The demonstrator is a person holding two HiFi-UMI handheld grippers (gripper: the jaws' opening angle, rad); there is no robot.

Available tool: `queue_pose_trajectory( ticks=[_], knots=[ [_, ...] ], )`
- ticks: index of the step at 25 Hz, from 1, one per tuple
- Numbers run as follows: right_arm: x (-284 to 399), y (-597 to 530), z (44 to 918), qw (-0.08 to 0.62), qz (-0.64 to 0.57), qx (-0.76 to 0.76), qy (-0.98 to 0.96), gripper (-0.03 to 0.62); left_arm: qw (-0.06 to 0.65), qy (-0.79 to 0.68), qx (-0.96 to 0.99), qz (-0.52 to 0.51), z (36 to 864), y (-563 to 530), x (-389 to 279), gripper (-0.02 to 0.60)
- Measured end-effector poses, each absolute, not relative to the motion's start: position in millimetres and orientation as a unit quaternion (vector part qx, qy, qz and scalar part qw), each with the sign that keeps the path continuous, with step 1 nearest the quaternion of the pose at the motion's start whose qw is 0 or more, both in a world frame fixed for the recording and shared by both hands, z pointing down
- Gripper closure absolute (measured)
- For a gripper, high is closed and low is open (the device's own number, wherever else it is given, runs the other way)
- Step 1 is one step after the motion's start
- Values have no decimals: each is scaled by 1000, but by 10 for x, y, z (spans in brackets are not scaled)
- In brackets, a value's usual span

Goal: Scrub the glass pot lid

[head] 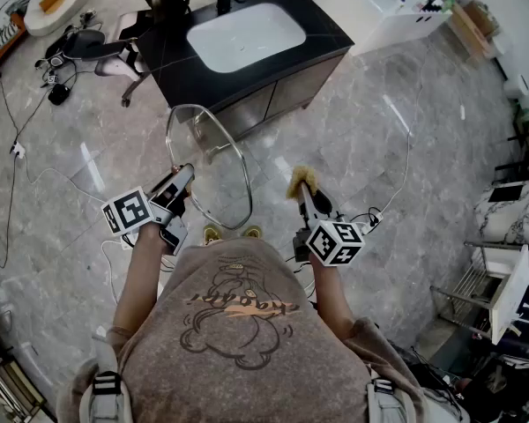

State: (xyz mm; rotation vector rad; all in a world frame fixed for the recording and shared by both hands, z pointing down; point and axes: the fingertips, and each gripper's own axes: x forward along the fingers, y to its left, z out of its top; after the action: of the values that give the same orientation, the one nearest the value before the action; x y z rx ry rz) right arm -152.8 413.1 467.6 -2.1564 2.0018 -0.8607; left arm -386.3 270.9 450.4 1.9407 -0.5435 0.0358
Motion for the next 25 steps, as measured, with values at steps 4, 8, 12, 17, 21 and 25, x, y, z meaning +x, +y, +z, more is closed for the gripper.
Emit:
queue_pose_trajectory(
  ticks=[4,8,12,17,21,25],
  knots=[
    [-1489,4140,4655,39,-278,-701,655,546,536,-220,815,10,4448,2729,-3772,403],
    [-1402,4169,4653,42,-272,-696,663,546,533,-226,816,7,4461,2755,-3696,403],
    [-1269,4165,4730,41,-271,-692,668,546,529,-238,815,3,4554,2735,-3603,403],
    [-1138,4091,4771,37,-269,-687,674,545,529,-244,812,-19,4567,2614,-3388,403],
    [-1054,4065,4808,36,-274,-687,672,546,532,-247,810,-21,4567,2545,-3274,403],
    [-957,4029,4831,39,-277,-688,670,545,530,-241,813,-19,4561,2489,-3151,403]
  ],
)
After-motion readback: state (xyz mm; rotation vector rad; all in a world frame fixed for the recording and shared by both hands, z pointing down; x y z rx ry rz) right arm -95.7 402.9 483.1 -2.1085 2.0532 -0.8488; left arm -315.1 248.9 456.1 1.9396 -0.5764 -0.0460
